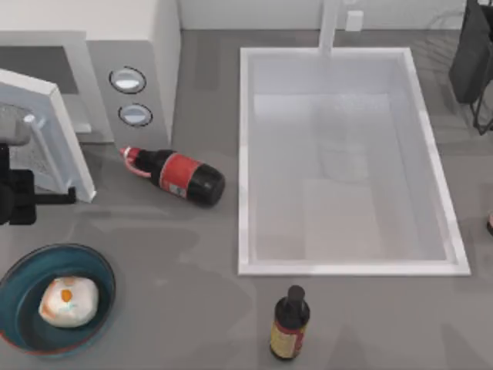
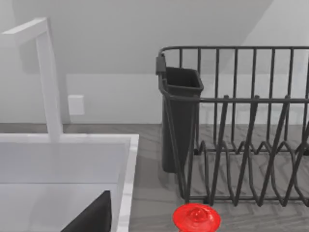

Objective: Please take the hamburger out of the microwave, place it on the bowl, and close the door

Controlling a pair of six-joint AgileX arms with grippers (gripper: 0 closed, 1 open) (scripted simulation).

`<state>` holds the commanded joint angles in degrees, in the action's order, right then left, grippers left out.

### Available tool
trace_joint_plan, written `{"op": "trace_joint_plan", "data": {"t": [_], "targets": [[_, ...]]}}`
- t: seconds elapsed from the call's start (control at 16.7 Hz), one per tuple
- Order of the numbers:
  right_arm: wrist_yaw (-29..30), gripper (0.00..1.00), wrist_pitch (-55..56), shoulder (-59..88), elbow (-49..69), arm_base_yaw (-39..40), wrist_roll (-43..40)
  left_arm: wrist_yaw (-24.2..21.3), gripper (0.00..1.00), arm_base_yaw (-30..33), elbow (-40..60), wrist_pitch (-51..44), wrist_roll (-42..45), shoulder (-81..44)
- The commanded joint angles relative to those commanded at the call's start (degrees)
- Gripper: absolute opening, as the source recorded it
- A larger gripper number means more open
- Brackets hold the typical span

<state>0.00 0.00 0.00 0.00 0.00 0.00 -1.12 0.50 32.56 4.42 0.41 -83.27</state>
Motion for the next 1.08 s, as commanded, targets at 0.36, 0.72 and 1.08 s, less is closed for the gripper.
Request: {"op": "trace_joint_plan", "data": {"t": [0.36, 0.72, 1.08], "targets": [[0.0, 1.0, 0.0, 0.0, 0.0, 0.0, 0.0, 0.07, 0.0, 0.16, 3.99, 3.08, -0.02, -5.93], [0.0, 1.0, 0.0, 0.0, 0.0, 0.0, 0.0, 0.08, 0.0, 0.05, 8.05, 2.63, -0.04, -9.92], [0.0, 1.0, 0.0, 0.0, 0.0, 0.0, 0.0, 0.12, 0.0, 0.37, 24.6, 1.46, -0.13, -24.87]]}}
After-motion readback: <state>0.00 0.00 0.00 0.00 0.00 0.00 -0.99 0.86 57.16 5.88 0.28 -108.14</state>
